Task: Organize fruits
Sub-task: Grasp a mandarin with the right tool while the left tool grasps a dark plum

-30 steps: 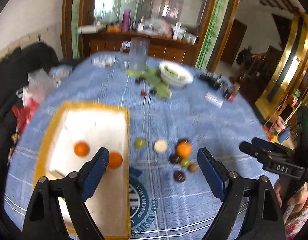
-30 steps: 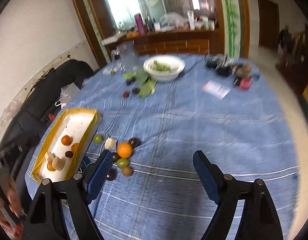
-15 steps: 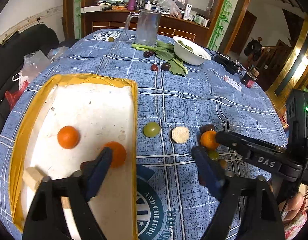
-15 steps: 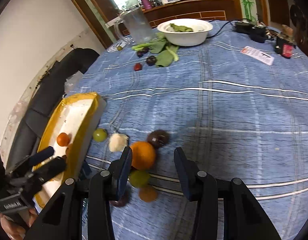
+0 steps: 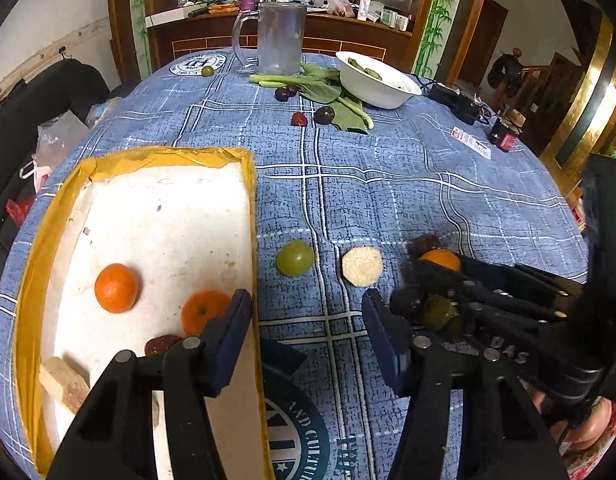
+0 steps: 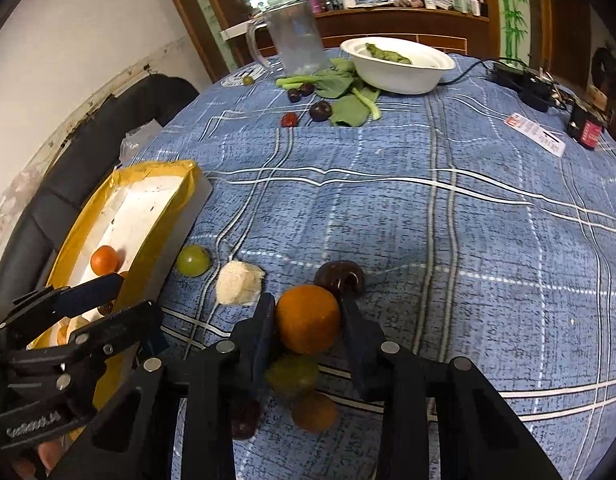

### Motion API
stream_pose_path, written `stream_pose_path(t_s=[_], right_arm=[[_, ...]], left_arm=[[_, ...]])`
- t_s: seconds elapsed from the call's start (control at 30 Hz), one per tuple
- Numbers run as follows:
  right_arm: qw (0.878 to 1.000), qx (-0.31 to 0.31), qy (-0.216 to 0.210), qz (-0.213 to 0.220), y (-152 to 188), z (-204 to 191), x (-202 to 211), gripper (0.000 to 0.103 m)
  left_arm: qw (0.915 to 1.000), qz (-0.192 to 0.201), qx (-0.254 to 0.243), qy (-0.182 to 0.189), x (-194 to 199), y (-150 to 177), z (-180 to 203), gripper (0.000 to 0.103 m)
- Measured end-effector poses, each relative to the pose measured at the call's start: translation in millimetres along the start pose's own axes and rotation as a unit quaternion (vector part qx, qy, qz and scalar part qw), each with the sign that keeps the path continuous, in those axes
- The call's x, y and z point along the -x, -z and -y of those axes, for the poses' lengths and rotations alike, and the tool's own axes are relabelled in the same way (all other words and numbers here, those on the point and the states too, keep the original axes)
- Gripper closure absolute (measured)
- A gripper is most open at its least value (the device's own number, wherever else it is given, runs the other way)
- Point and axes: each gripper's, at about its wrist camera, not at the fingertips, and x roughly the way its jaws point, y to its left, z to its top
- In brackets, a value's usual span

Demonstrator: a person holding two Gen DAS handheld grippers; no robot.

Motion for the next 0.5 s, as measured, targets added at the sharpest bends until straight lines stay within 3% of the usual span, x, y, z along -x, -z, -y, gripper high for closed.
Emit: stream_pose_path(t_s=[0.2, 0.3, 0.43, 0.5], right_arm=[[0.999, -0.045, -0.019, 0.012, 3, 33, 16, 0.068], [0.996, -0.082, -0.019, 0.008, 2, 53, 15, 0.068], [0.995, -0.100, -0.013, 0.015, 1, 67, 21, 0.068], [0.995, -0.100, 0.001, 0.027, -1, 70, 26, 0.068]], left_arm=[[0.9983, 0.039, -0.017, -0.039, 19, 1, 9, 0.047], [0.9986, 0.036, -0.032, -0.022, 16, -6, 21, 0.047], [0.9983, 0.002, -0.057, 0.014, -14, -17, 46, 0.047], [0.9974, -0.009, -0.070, 0.014, -29, -20, 58, 0.047]])
